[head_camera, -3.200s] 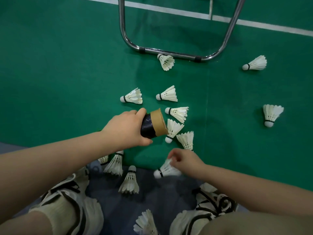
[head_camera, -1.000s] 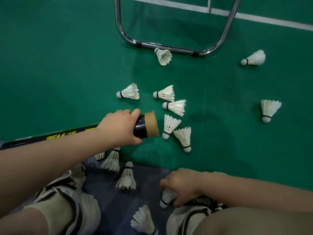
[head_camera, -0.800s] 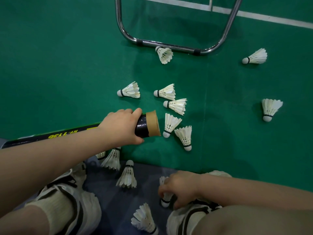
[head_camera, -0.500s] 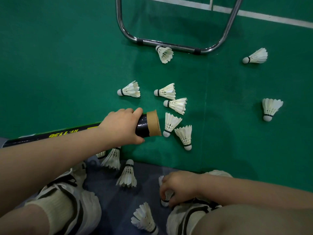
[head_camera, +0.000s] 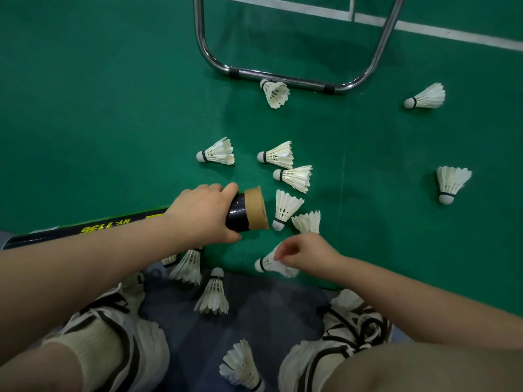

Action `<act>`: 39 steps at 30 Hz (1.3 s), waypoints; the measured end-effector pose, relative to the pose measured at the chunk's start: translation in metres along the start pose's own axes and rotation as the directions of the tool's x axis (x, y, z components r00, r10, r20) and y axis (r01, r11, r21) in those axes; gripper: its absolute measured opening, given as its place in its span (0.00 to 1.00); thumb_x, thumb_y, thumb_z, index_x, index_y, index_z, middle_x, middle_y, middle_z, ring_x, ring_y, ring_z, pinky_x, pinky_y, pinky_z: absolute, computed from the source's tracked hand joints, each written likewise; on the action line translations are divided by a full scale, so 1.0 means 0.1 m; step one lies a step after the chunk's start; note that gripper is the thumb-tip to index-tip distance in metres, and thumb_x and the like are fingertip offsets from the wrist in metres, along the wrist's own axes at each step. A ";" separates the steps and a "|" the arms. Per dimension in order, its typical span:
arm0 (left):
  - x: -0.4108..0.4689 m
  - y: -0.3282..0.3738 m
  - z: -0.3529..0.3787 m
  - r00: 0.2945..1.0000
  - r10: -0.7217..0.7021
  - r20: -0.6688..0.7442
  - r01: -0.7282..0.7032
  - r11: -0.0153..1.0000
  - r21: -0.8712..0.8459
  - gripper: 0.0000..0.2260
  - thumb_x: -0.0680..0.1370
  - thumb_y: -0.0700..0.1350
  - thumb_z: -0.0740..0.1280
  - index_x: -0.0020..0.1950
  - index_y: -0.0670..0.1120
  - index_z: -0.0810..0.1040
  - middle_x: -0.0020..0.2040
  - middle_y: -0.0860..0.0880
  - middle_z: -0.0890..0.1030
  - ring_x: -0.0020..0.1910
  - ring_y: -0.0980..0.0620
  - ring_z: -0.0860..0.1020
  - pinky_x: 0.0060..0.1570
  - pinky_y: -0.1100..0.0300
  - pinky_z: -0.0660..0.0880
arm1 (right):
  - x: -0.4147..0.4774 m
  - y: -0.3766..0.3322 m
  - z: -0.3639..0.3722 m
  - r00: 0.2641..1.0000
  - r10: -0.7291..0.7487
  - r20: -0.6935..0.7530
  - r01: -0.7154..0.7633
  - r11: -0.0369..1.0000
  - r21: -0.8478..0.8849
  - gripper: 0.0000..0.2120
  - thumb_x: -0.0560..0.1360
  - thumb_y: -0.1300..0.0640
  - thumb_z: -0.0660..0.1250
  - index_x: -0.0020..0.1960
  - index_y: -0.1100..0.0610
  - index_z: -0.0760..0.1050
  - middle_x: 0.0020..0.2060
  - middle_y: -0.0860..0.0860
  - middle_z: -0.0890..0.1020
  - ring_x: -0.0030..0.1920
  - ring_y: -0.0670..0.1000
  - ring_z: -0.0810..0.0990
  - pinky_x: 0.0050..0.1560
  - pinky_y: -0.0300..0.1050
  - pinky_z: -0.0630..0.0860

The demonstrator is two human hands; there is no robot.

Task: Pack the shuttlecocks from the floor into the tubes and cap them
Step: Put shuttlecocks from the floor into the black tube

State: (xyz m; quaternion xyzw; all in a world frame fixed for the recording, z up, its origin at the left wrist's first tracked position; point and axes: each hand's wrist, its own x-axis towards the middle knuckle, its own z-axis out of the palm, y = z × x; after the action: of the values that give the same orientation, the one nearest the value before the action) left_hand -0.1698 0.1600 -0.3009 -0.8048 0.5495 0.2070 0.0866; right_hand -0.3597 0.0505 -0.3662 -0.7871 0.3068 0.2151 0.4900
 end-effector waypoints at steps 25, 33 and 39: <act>0.00 0.01 0.01 1.000 -0.010 0.003 0.010 1.000 0.010 0.24 0.66 0.61 0.69 0.49 0.51 0.60 0.43 0.51 0.70 0.41 0.50 0.69 0.39 0.57 0.66 | 0.00 -0.19 -0.50 0.886 0.232 -0.401 0.220 0.549 0.806 0.15 0.70 0.75 0.54 0.38 0.57 0.70 0.32 0.52 0.72 0.30 0.50 0.68 0.35 0.47 0.72; 0.01 0.04 0.00 1.000 -0.005 0.000 0.005 1.000 0.000 0.24 0.66 0.61 0.69 0.50 0.51 0.61 0.42 0.51 0.69 0.41 0.50 0.69 0.39 0.57 0.67 | -0.02 -0.35 -0.56 0.888 0.193 -0.418 0.313 0.413 0.855 0.14 0.72 0.74 0.56 0.42 0.56 0.69 0.33 0.54 0.73 0.30 0.50 0.71 0.34 0.48 0.74; 0.01 0.12 -0.04 1.000 0.005 -0.007 -0.006 0.998 -0.059 0.26 0.65 0.62 0.70 0.51 0.50 0.63 0.43 0.51 0.70 0.42 0.49 0.70 0.40 0.56 0.69 | -0.10 -0.56 -0.27 0.967 -0.038 -0.251 0.213 0.663 0.718 0.06 0.72 0.60 0.65 0.47 0.51 0.73 0.37 0.49 0.76 0.34 0.46 0.72 0.38 0.40 0.69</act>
State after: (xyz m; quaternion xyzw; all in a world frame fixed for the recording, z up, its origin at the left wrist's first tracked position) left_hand -0.1797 0.1530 -0.2966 -0.8062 0.5456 0.2208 0.0603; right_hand -0.3273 0.0476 -0.3130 -0.5587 0.3631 -0.0482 0.7441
